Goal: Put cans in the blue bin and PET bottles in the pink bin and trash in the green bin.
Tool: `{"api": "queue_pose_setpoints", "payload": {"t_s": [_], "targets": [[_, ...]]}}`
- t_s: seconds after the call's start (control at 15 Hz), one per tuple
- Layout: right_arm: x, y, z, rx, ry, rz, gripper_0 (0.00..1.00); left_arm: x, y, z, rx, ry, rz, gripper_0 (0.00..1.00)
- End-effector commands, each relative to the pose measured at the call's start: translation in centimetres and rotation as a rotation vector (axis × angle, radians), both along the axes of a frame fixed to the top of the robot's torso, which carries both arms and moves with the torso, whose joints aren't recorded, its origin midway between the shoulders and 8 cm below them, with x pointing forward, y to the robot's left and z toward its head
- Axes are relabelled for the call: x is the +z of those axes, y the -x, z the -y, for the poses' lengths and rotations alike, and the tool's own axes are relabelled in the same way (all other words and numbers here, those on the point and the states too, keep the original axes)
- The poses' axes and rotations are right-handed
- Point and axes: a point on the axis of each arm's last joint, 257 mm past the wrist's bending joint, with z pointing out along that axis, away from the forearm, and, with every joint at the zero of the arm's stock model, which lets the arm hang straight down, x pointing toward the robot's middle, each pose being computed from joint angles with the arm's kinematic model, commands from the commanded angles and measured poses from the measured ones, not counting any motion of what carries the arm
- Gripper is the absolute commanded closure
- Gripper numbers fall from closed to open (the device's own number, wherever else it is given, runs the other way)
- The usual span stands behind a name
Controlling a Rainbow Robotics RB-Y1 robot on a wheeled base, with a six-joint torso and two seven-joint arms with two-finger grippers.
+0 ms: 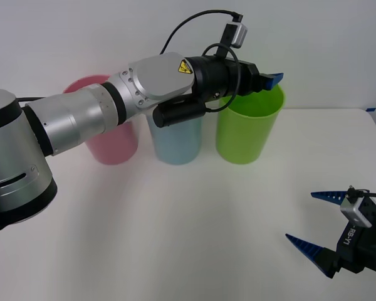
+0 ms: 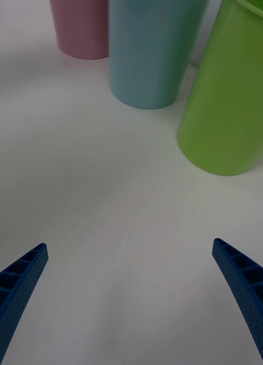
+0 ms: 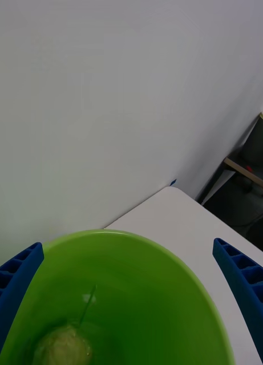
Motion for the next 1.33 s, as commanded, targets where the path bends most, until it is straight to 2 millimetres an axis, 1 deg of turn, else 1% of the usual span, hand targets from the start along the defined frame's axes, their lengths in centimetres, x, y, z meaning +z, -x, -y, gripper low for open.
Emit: {"api": "queue_pose_setpoints", "payload": {"t_s": [0.07, 0.13, 0.27, 0.47, 0.53, 0.6, 0.73, 0.87, 1.07, 1.13, 1.2, 1.33], "targets": [[0.0, 0.0, 0.0, 0.000, 0.000, 0.000, 0.00, 4.5, 0.2, 0.7, -0.017, 0.073, 0.042, 0.00], [0.0, 0.0, 0.0, 0.000, 0.000, 0.000, 0.00, 6.6, -0.1, 0.6, -0.019, 0.090, 0.091, 0.00], [0.0, 0.0, 0.0, 0.000, 0.000, 0.000, 0.00, 9.4, 0.0, 0.6, -0.025, 0.121, 0.140, 0.00], [0.0, 0.0, 0.0, 0.000, 0.000, 0.000, 0.00, 12.3, 0.2, -0.1, -0.044, 0.135, 0.207, 0.00], [0.0, 0.0, 0.0, 0.000, 0.000, 0.000, 0.00, 13.5, 0.5, -0.5, -0.069, 0.164, 0.211, 0.00], [0.0, 0.0, 0.0, 0.000, 0.000, 0.000, 0.00, 15.4, 1.2, -1.3, -0.109, 0.206, 0.226, 0.00], [0.0, 0.0, 0.0, 0.000, 0.000, 0.000, 0.00, 17.0, 2.6, -3.0, -0.160, 0.257, 0.248, 0.00], [0.0, 0.0, 0.0, 0.000, 0.000, 0.000, 0.00, 18.2, 4.2, -5.4, -0.213, 0.290, 0.276, 0.00], [0.0, 0.0, 0.0, 0.000, 0.000, 0.000, 0.00, 19.1, 5.8, -8.6, -0.251, 0.308, 0.317, 0.00], [0.0, 0.0, 0.0, 0.000, 0.000, 0.000, 0.00, 19.2, 6.6, -10.0, -0.268, 0.313, 0.331, 0.00], [0.0, 0.0, 0.0, 0.000, 0.000, 0.000, 0.00, 19.0, 7.0, -11.2, -0.278, 0.313, 0.339, 0.00], [0.0, 0.0, 0.0, 0.000, 0.000, 0.000, 0.00, 17.5, 8.5, -13.5, -0.288, 0.292, 0.360, 0.00]]}}
